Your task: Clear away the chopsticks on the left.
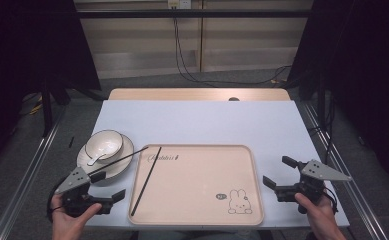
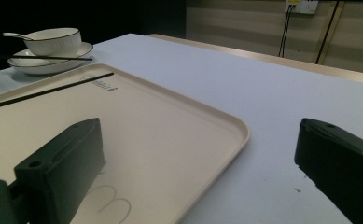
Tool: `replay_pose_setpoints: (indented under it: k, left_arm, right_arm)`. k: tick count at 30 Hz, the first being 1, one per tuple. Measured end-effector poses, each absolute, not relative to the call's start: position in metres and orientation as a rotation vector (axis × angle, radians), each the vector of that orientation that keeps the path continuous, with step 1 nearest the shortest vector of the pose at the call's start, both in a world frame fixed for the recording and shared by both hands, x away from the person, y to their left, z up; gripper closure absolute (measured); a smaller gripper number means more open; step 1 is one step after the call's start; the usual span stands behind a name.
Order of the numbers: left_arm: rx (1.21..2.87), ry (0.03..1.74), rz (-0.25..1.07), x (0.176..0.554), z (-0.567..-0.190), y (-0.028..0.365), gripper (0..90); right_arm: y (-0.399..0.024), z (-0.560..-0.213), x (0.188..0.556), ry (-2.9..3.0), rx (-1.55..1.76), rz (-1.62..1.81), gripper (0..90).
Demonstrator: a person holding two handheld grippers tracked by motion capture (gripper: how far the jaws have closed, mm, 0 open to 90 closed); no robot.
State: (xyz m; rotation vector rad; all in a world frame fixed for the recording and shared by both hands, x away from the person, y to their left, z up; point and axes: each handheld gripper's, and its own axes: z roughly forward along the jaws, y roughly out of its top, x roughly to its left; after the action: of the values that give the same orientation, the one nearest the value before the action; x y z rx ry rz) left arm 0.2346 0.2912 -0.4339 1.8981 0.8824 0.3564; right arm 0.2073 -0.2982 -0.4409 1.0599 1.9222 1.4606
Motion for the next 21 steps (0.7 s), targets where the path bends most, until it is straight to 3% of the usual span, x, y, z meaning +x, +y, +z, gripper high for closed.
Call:
replay_pose_setpoints:
  k: [13, 21]
  left_arm:
    - [1.881, 0.912, 0.359, 0.246, -0.439, 0.341, 7.0]
    - [1.976, 0.891, 0.374, 0.266, -0.440, 0.360, 6.7]
  right_arm:
    - [-0.297, -0.441, 0.208, 1.922, 1.065, 1.463, 1.0]
    - [-0.298, -0.441, 0.207, 1.923, 1.059, 1.461, 1.0]
